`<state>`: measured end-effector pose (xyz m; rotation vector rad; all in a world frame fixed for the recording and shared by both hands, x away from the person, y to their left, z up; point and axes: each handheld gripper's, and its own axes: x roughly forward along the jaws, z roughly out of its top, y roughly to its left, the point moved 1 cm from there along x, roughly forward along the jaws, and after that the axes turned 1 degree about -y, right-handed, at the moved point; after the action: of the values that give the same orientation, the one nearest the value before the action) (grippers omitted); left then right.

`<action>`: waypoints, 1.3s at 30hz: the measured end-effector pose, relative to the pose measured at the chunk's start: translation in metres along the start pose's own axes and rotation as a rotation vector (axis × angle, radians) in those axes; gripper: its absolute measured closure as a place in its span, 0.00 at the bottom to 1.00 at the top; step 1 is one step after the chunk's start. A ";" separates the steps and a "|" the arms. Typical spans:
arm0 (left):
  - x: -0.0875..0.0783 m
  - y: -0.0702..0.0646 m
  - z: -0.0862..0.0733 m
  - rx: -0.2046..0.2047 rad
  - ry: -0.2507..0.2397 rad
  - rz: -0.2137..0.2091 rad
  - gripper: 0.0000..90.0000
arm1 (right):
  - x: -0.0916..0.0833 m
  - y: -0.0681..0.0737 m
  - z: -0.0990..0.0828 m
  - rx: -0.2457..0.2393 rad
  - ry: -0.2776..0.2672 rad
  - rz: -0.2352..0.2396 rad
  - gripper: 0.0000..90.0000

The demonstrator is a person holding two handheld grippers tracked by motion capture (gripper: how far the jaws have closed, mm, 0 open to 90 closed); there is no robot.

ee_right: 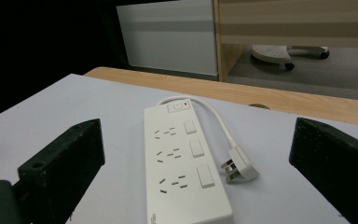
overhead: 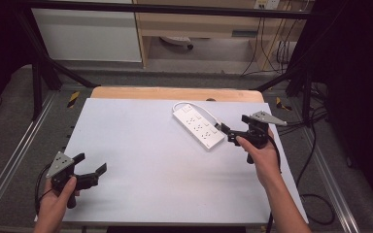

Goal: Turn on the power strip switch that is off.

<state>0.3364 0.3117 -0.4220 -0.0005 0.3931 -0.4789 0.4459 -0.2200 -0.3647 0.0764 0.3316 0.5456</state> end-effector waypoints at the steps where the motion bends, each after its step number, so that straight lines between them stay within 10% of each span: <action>1: 0.000 0.000 0.000 0.001 0.000 0.001 0.07 | -0.004 0.000 -0.001 -0.003 -0.007 0.000 0.04; 19: 0.000 -0.003 0.000 0.004 0.005 -0.004 0.07 | -0.054 -0.008 -0.024 -0.030 -0.061 -0.024 0.04; 39: -0.001 -0.004 0.000 0.004 0.003 -0.004 0.07 | -0.065 -0.021 -0.084 -0.054 0.018 -0.070 0.06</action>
<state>0.3342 0.3088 -0.4217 0.0034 0.3954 -0.4842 0.3767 -0.2733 -0.4282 0.0076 0.3351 0.4861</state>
